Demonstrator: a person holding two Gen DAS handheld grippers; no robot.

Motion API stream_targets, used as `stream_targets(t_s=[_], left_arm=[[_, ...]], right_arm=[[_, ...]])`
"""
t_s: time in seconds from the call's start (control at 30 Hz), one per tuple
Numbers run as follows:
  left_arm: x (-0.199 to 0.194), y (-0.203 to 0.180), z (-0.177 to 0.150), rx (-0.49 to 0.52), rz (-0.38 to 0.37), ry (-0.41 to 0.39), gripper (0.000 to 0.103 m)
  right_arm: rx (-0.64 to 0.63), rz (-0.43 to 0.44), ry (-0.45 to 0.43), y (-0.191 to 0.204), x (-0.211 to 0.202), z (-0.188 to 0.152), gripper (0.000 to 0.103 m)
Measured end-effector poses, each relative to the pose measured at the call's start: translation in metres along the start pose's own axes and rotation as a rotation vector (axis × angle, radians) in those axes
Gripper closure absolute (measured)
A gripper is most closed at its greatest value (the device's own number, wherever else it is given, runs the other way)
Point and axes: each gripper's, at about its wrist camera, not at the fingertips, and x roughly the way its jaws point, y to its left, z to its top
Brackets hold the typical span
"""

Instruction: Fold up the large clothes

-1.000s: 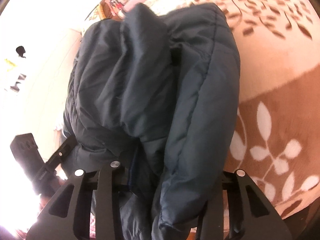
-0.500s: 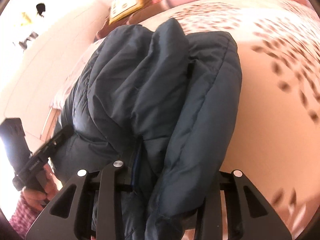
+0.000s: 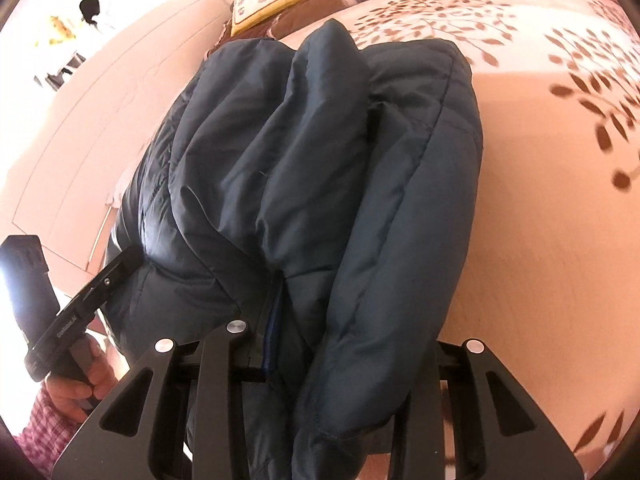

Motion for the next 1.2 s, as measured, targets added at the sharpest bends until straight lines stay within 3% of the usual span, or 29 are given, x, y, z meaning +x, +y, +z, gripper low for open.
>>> stream_targets(t_s=[0.13, 0.17, 0.23, 0.27, 0.3, 0.4, 0.47, 0.53, 0.57, 0.67, 0.7, 0.77, 0.83, 0.87, 0.93, 1.03, 1.2], left_arm=[[0.005, 0.005, 0.006, -0.047, 0.027, 0.020, 0.039], [0.005, 0.008, 0.006, -0.063, 0.037, 0.023, 0.035], [-0.002, 0.010, 0.008, -0.084, 0.078, 0.024, 0.029], [-0.008, 0.010, 0.008, -0.086, 0.087, 0.011, 0.026], [-0.018, 0.009, 0.008, -0.084, 0.091, -0.014, 0.024], [-0.049, 0.007, 0.006, -0.063, 0.086, -0.083, 0.019], [-0.065, 0.005, 0.000, -0.041, 0.074, -0.110, 0.018], [-0.076, 0.001, -0.008, -0.006, 0.068, -0.121, 0.018], [-0.082, -0.003, -0.014, 0.021, 0.075, -0.125, 0.018], [-0.091, -0.010, -0.034, 0.069, 0.088, -0.125, 0.022], [-0.090, -0.012, -0.039, 0.077, 0.091, -0.115, 0.022], [-0.076, -0.016, -0.051, 0.079, 0.084, -0.046, 0.026], [-0.056, -0.015, -0.060, 0.062, 0.088, 0.041, 0.030], [-0.047, -0.011, -0.065, 0.042, 0.094, 0.080, 0.030], [-0.034, 0.000, -0.075, -0.023, 0.089, 0.140, 0.030], [-0.036, 0.013, -0.089, -0.119, 0.060, 0.167, 0.030], [-0.061, 0.013, -0.100, -0.146, 0.051, 0.136, 0.030]], right_arm=[[0.011, -0.015, 0.028, 0.001, 0.008, 0.013, 0.070], [0.015, -0.028, 0.038, 0.004, 0.010, 0.017, 0.065], [0.037, -0.069, 0.061, 0.008, 0.011, 0.020, 0.048], [0.045, -0.107, 0.065, 0.008, 0.012, 0.024, 0.031], [0.043, -0.143, 0.056, 0.009, 0.010, 0.028, 0.025], [0.055, -0.137, 0.020, 0.011, -0.010, 0.036, 0.025], [0.080, -0.115, -0.066, 0.010, -0.034, 0.034, 0.025], [0.078, -0.120, -0.153, 0.013, -0.065, 0.024, 0.033], [0.058, -0.117, -0.175, 0.018, -0.077, 0.017, 0.053], [-0.061, -0.025, -0.129, 0.048, -0.095, -0.019, 0.088], [-0.114, -0.010, -0.091, 0.061, -0.093, -0.037, 0.093], [-0.160, -0.009, -0.017, 0.076, -0.077, -0.057, 0.094], [-0.146, -0.069, 0.038, 0.075, -0.052, -0.063, 0.094], [-0.124, -0.104, 0.063, 0.068, -0.040, -0.063, 0.101], [-0.018, -0.129, 0.103, 0.043, -0.018, -0.064, 0.103], [0.116, -0.060, 0.125, 0.020, -0.007, -0.067, 0.103], [0.158, -0.046, 0.124, 0.016, -0.008, -0.063, 0.103]])
